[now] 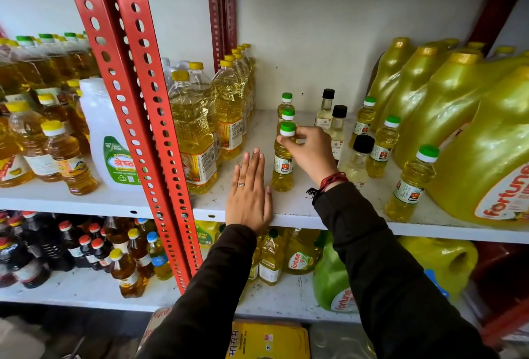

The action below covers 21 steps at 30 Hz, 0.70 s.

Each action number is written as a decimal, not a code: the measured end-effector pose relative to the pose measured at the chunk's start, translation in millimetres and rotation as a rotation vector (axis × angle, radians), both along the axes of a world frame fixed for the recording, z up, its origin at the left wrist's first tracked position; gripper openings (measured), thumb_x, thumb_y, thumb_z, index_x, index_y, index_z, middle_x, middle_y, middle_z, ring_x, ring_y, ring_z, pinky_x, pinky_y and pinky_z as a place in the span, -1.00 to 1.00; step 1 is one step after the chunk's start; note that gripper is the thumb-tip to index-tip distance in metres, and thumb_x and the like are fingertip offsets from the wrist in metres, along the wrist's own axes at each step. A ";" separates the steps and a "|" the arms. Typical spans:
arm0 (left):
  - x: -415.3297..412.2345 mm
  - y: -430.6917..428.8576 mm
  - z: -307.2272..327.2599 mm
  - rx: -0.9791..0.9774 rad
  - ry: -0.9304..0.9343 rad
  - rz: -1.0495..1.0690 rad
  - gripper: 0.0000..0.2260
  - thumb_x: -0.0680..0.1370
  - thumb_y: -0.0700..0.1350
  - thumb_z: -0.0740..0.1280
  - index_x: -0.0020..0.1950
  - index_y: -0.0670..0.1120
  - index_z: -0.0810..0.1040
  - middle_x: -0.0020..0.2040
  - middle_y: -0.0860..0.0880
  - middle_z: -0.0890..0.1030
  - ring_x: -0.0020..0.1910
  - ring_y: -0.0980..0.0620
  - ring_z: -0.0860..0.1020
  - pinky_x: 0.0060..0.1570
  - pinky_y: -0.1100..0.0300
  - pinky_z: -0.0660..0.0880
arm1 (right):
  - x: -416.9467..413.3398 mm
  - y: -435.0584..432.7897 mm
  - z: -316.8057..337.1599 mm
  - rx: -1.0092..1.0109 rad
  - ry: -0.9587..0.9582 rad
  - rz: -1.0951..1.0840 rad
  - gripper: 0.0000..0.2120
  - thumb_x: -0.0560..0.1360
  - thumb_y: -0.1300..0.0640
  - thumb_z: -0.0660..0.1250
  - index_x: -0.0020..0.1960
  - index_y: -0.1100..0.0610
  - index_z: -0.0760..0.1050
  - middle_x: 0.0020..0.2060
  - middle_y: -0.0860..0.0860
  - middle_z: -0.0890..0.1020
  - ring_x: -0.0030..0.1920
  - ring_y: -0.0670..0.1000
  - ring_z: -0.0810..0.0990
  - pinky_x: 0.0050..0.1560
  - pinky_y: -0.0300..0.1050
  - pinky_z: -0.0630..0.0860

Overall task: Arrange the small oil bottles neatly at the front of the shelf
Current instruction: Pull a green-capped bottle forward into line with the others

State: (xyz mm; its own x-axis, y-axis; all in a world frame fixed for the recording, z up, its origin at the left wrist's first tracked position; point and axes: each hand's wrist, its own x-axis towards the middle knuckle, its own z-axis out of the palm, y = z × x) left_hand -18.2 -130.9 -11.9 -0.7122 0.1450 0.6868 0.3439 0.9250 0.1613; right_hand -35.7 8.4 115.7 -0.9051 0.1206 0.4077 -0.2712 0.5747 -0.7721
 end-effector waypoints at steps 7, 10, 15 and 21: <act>0.3 -0.1 0.0 0.008 -0.003 0.008 -0.39 0.63 -0.02 0.01 0.66 -0.24 0.08 0.68 -0.18 0.05 0.67 -0.11 -0.05 0.64 0.06 -0.22 | 21.1 3.5 -6.2 0.022 0.020 0.025 -0.71 0.48 -0.01 0.46 0.10 0.16 0.68 0.02 0.07 0.74 0.04 0.05 0.69 0.11 -0.02 0.62; -0.4 1.4 -1.0 0.011 0.001 0.000 -0.39 0.64 -0.03 0.01 0.66 -0.24 0.07 0.68 -0.18 0.05 0.67 -0.11 -0.03 0.64 0.05 -0.21 | 33.6 6.9 -9.2 0.031 0.040 0.037 -0.70 0.49 -0.03 0.46 0.11 0.14 0.68 0.01 0.05 0.74 0.03 0.02 0.68 0.09 -0.07 0.60; -0.9 0.5 -3.6 0.010 -0.008 0.004 -0.39 0.63 -0.03 0.00 0.66 -0.24 0.06 0.68 -0.17 0.03 0.68 -0.10 -0.05 0.65 0.01 -0.17 | 49.3 8.3 -9.4 0.053 0.072 0.035 -0.70 0.48 -0.03 0.47 0.11 0.14 0.68 -0.02 0.04 0.74 -0.04 0.02 0.69 0.07 0.03 0.63; -2.5 0.0 -3.6 0.010 -0.012 0.009 -0.38 0.62 -0.03 0.00 0.66 -0.23 0.07 0.68 -0.17 0.04 0.68 -0.11 -0.04 0.64 0.02 -0.19 | 55.5 8.6 -8.6 0.054 0.076 0.032 -0.71 0.48 -0.03 0.47 0.11 0.12 0.68 -0.02 0.03 0.74 -0.04 0.00 0.68 0.08 0.02 0.63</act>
